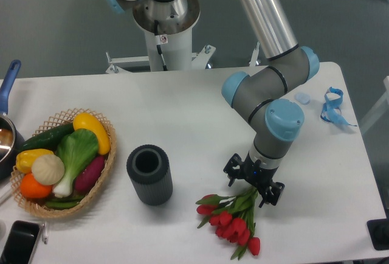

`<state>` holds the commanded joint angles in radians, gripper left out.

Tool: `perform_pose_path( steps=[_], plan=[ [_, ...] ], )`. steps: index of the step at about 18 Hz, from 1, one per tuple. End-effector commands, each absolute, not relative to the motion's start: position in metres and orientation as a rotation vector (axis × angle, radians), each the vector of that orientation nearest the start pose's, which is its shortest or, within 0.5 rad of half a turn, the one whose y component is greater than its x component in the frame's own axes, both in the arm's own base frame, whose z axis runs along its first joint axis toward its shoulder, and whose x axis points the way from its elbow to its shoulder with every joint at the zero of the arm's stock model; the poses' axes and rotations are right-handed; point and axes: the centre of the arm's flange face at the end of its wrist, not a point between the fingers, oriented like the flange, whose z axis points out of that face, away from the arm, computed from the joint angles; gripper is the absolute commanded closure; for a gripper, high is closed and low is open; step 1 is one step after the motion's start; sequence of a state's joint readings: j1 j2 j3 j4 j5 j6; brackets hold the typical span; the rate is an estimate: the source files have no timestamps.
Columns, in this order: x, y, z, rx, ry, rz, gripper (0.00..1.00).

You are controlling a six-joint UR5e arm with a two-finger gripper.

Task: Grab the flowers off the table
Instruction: 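Lower the gripper onto the tulip stems and close it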

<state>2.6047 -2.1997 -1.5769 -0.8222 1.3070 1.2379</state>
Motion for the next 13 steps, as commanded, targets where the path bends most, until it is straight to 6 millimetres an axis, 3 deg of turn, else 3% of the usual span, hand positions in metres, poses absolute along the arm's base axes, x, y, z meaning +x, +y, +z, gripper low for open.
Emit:
perform_pose_path(
  steps=[10, 11, 13],
  plan=[
    [-0.4974, 0.4828, 0.1804, -2.88, 0.322, -0.005, 0.0],
    [-0.4975, 0.4829, 0.1795, -2.88, 0.322, -0.005, 0.01],
    [-0.4975, 0.4829, 0.1806, -2.877, 0.321, 0.003, 0.13]
  ],
)
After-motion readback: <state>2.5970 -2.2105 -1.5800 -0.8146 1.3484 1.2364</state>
